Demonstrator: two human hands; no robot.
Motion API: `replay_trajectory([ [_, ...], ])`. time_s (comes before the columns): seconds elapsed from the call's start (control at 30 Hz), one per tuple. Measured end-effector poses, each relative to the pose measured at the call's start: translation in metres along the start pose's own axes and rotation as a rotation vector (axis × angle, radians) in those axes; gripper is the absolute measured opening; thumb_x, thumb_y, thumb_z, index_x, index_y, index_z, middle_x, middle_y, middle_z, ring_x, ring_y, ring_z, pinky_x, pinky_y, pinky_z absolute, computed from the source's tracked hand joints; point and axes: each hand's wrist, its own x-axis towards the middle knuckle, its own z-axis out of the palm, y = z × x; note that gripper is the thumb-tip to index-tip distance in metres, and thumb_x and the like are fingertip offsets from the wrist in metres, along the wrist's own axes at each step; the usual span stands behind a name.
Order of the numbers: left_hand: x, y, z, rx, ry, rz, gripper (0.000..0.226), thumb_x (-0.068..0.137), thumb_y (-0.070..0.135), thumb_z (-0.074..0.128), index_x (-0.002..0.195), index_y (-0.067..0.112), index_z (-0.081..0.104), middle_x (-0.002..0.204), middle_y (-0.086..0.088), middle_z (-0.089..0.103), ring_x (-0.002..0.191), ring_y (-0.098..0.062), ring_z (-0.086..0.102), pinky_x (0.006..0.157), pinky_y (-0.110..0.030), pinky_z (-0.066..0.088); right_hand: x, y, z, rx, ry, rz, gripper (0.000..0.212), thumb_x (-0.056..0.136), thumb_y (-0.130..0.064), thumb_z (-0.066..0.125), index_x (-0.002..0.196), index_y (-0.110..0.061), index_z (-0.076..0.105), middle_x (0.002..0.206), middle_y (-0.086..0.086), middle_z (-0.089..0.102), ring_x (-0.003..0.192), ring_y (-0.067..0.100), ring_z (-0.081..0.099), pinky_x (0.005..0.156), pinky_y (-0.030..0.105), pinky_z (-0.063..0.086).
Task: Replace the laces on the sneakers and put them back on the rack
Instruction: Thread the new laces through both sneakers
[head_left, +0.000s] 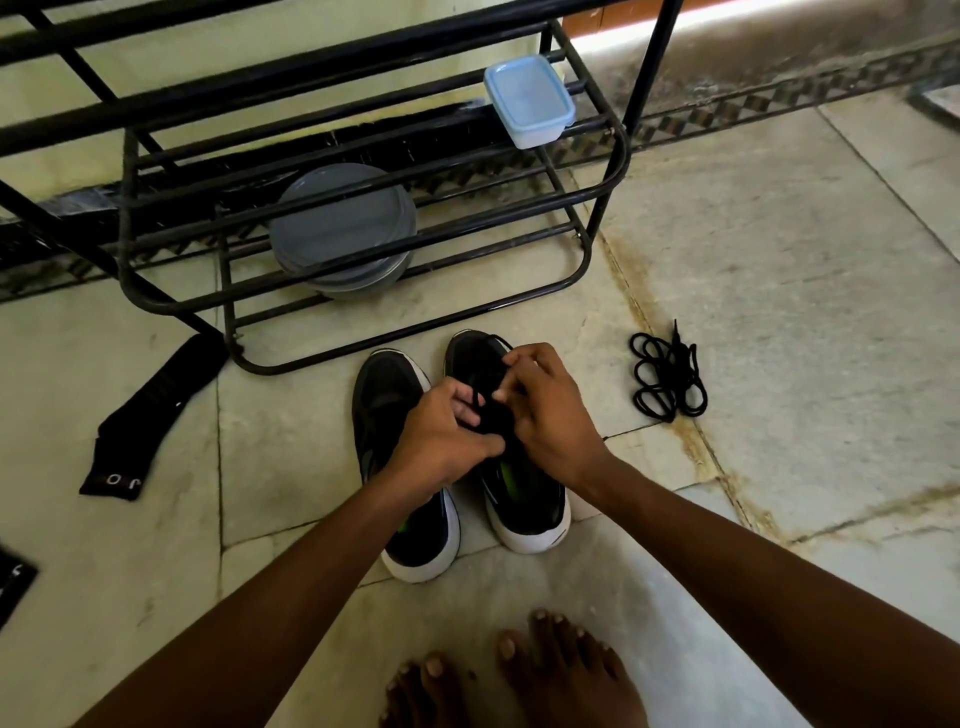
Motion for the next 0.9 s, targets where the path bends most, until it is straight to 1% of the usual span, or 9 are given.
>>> replay_trajectory([
  [0.07,-0.001,-0.001,0.002,-0.008,-0.014,0.014,0.047,0.059,0.018,0.086,0.098,0.024,0.061,0.091,-0.003,0.066,0.071,-0.015,0.064,0.064,-0.033,0.057,0.003,-0.006,-0.007,0.108,0.080,-0.003,0.012,0.091,0.007,0.056,0.091,-0.004,0.058,0.107,0.008,0.061,0.099,0.014,0.059,0.083,0.016,0.046],
  [0.17,0.001,-0.001,0.003,-0.014,-0.034,0.008,0.045,0.059,0.018,0.084,0.097,0.024,0.061,0.090,-0.004,0.065,0.072,-0.016,0.065,0.063,-0.031,0.055,0.010,-0.010,-0.019,0.155,0.059,0.067,0.006,0.096,-0.006,0.060,0.094,-0.011,0.062,0.100,0.002,0.069,0.096,0.013,0.067,0.083,0.029,0.054],
  [0.23,0.002,-0.001,0.003,-0.018,-0.038,-0.010,0.046,0.054,0.022,0.082,0.096,0.024,0.062,0.091,-0.005,0.065,0.073,-0.017,0.065,0.066,-0.032,0.057,0.015,-0.008,-0.024,0.065,-0.041,0.050,0.005,0.089,-0.009,0.069,0.088,-0.013,0.069,0.106,0.002,0.067,0.100,0.014,0.065,0.086,0.027,0.054],
  [0.33,0.004,-0.002,0.003,-0.034,-0.029,-0.024,0.044,0.055,0.021,0.082,0.095,0.021,0.063,0.092,-0.006,0.066,0.074,-0.015,0.063,0.065,-0.031,0.055,0.014,-0.004,-0.026,-0.138,-0.309,0.056,0.019,0.077,-0.009,0.077,0.094,-0.016,0.075,0.120,0.005,0.058,0.113,0.017,0.058,0.087,0.008,0.040],
  [0.4,0.005,-0.004,0.003,-0.053,-0.024,-0.029,0.045,0.054,0.023,0.081,0.095,0.019,0.064,0.092,-0.007,0.066,0.074,-0.016,0.063,0.065,-0.031,0.055,0.010,0.000,-0.023,-0.213,-0.400,0.035,0.037,0.071,-0.009,0.074,0.107,-0.015,0.073,0.123,0.009,0.055,0.118,0.022,0.054,0.097,0.018,0.043],
  [0.5,0.005,-0.005,0.002,-0.073,-0.032,-0.036,0.045,0.054,0.023,0.080,0.096,0.019,0.064,0.093,-0.010,0.066,0.073,-0.019,0.063,0.067,-0.033,0.056,0.006,0.003,-0.013,-0.242,-0.366,0.034,0.046,0.072,-0.010,0.073,0.117,-0.014,0.068,0.128,0.011,0.050,0.116,0.031,0.055,0.099,0.038,0.050],
  [0.7,0.006,-0.005,0.001,-0.097,-0.037,-0.063,0.046,0.050,0.024,0.076,0.095,0.019,0.065,0.092,-0.010,0.065,0.074,-0.019,0.062,0.069,-0.035,0.057,0.009,0.010,0.002,-0.280,-0.309,0.024,0.035,0.074,-0.023,0.071,0.108,-0.016,0.077,0.127,0.006,0.049,0.119,0.029,0.052,0.094,0.043,0.052],
  [0.8,0.007,-0.006,0.000,-0.102,-0.040,-0.065,0.046,0.050,0.024,0.076,0.095,0.020,0.065,0.090,-0.008,0.064,0.074,-0.019,0.062,0.073,-0.041,0.059,0.009,0.008,0.003,-0.271,-0.267,0.025,0.023,0.077,-0.018,0.069,0.097,-0.014,0.079,0.127,0.006,0.050,0.117,0.030,0.052,0.090,0.045,0.053],
  [0.9,0.006,-0.005,0.000,-0.109,-0.049,-0.065,0.046,0.051,0.023,0.075,0.095,0.018,0.065,0.089,-0.008,0.064,0.072,-0.019,0.061,0.069,-0.038,0.057,0.010,0.004,0.003,-0.316,-0.264,0.000,0.016,0.082,-0.014,0.069,0.094,-0.012,0.079,0.132,0.008,0.049,0.118,0.031,0.050,0.088,0.046,0.053],
])
